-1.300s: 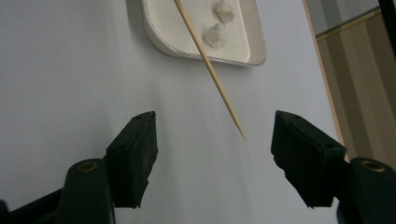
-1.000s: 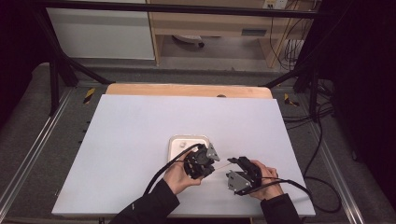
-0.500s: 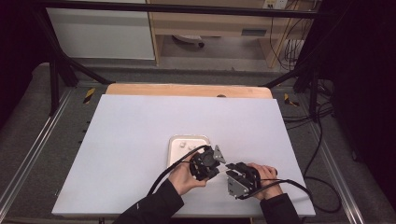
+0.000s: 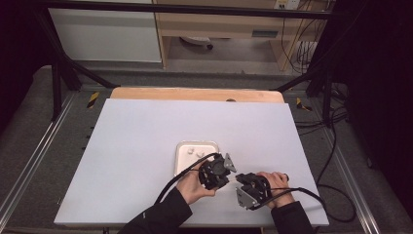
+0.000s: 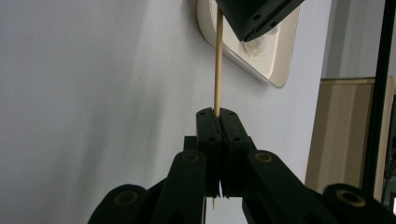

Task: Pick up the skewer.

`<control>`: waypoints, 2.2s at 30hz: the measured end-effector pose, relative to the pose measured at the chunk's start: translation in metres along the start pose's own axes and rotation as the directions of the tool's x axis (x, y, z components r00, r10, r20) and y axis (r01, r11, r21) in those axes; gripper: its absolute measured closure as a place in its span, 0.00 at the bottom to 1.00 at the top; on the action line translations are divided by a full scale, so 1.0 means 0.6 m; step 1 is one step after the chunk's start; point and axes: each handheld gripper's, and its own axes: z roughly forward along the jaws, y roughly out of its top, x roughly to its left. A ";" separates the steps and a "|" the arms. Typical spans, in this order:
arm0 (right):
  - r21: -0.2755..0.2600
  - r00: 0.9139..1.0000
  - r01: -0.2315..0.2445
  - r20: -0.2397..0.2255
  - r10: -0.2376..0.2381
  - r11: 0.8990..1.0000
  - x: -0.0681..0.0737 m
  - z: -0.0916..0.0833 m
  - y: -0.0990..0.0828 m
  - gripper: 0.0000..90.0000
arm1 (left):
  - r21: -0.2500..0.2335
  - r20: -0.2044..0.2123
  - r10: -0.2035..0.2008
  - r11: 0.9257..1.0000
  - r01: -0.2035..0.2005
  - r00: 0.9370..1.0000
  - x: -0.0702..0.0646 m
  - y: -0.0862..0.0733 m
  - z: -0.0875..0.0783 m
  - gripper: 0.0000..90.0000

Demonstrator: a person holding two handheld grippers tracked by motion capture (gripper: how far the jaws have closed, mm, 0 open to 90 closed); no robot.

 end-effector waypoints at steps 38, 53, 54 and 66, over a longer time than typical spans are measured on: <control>0.107 0.989 0.141 0.031 -0.145 0.984 -0.016 -0.015 0.025 0.99 | 0.209 0.011 0.036 0.977 -0.037 0.999 0.005 0.012 0.009 0.96; 0.098 0.994 0.080 0.063 -0.086 0.992 -0.024 -0.016 0.029 0.86 | 0.172 -0.077 0.003 0.985 0.010 0.997 0.011 -0.005 0.001 0.99; 0.104 0.995 0.062 0.067 -0.069 0.993 -0.027 -0.020 0.027 0.81 | 0.163 -0.080 -0.001 0.986 0.014 0.997 0.013 -0.008 -0.003 0.99; 0.000 0.916 -0.395 0.074 0.393 0.919 -0.052 -0.048 -0.010 0.37 | 0.093 -0.121 -0.069 0.992 0.080 0.990 0.040 -0.065 -0.049 0.98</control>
